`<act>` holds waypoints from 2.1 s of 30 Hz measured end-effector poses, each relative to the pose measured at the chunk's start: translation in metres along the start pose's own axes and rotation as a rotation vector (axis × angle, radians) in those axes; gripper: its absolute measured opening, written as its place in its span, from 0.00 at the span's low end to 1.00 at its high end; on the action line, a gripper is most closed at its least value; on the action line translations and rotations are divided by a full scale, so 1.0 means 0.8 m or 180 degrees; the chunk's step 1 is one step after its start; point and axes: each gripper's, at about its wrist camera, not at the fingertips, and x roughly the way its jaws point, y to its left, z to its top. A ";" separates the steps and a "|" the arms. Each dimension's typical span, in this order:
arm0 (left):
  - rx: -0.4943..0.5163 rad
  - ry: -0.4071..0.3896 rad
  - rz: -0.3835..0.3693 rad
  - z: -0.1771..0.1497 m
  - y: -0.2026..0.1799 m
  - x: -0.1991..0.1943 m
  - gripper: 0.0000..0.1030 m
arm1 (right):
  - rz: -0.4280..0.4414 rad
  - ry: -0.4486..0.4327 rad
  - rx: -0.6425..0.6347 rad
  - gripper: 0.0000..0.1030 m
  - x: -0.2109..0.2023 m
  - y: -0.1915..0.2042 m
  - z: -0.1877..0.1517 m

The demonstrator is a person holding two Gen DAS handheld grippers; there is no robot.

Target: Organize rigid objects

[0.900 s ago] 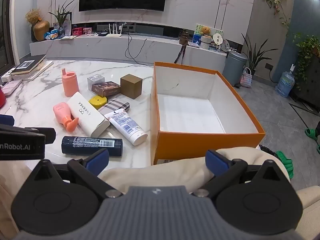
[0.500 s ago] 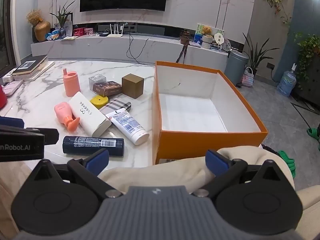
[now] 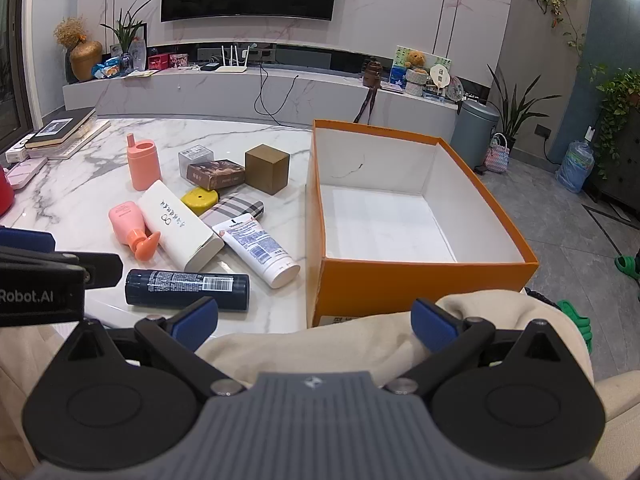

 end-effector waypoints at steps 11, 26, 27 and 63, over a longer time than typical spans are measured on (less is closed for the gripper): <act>0.0048 -0.0018 -0.0009 0.001 -0.003 -0.002 0.81 | -0.0001 0.0003 -0.0001 0.98 0.000 0.000 0.000; 0.0066 0.0005 -0.0037 -0.001 -0.004 -0.002 0.81 | -0.0001 0.0009 0.0000 0.98 0.000 0.001 0.000; 0.0069 0.0009 -0.0041 -0.002 -0.004 -0.002 0.81 | -0.0001 0.0010 -0.0002 0.98 0.000 0.000 0.000; -0.0413 0.0746 -0.0290 0.044 0.094 0.079 0.50 | 0.1033 0.0241 -0.0608 0.47 0.097 0.075 0.056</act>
